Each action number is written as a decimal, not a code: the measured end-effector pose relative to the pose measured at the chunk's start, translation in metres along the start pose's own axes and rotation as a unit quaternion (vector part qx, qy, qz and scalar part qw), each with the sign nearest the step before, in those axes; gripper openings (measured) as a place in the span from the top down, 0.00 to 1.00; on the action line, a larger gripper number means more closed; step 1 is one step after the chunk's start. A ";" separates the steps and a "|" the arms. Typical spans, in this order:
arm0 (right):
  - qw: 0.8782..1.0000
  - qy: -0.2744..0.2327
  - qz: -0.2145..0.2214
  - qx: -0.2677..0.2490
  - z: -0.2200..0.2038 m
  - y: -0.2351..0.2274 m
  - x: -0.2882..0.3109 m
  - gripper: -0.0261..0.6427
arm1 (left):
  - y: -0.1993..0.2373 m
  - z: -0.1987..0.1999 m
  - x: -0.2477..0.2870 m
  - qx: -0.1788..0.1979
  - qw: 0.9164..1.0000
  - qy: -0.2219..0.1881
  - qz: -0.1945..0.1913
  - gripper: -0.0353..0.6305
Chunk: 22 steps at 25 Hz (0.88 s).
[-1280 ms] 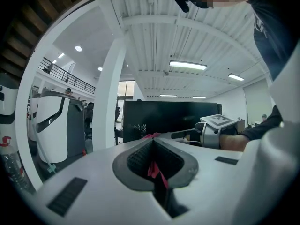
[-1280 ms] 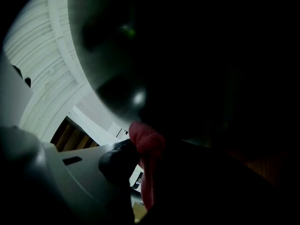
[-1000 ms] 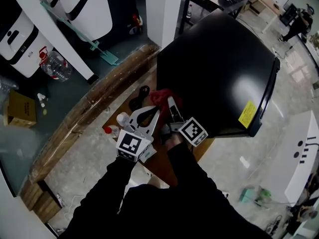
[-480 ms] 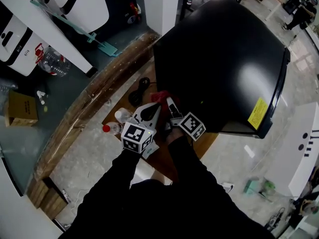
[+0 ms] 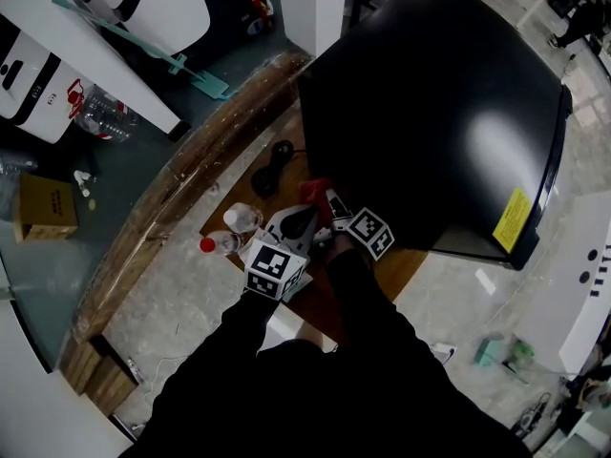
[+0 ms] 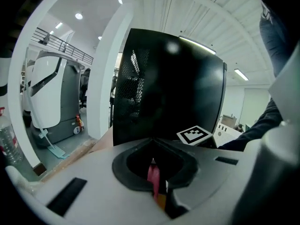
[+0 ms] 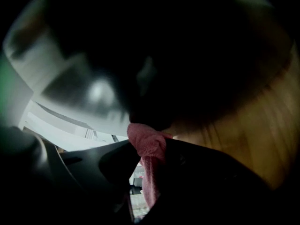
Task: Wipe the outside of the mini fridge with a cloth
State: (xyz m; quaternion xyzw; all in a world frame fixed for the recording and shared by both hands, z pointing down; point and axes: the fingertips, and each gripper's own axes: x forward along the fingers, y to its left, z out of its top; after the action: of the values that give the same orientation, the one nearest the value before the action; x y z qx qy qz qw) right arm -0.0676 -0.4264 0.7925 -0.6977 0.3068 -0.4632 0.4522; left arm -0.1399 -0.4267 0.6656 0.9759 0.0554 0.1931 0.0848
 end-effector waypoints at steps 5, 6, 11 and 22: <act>1.000 0.015 -0.023 -0.006 -0.005 -0.023 0.004 0.79 | -0.007 0.011 -0.018 0.007 1.000 -0.014 -0.004 0.94; 1.000 0.021 -0.020 -0.012 -0.006 -0.020 0.003 0.79 | -0.008 0.016 -0.021 0.009 1.000 -0.020 -0.005 0.94; 0.993 0.058 0.043 -0.096 -0.021 0.040 -0.025 0.80 | -0.022 0.050 -0.044 0.034 0.998 -0.057 -0.013 0.94; 0.961 -0.001 0.161 -0.223 0.012 0.209 -0.198 0.80 | -0.103 0.157 -0.105 0.074 0.986 -0.132 -0.067 0.94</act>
State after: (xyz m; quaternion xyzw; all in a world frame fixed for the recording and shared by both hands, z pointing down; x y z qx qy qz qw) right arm -0.1344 -0.3387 0.5264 -0.7229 0.5100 -0.3035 0.3539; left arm -0.1839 -0.3632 0.4647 0.9905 0.1232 0.0523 0.0322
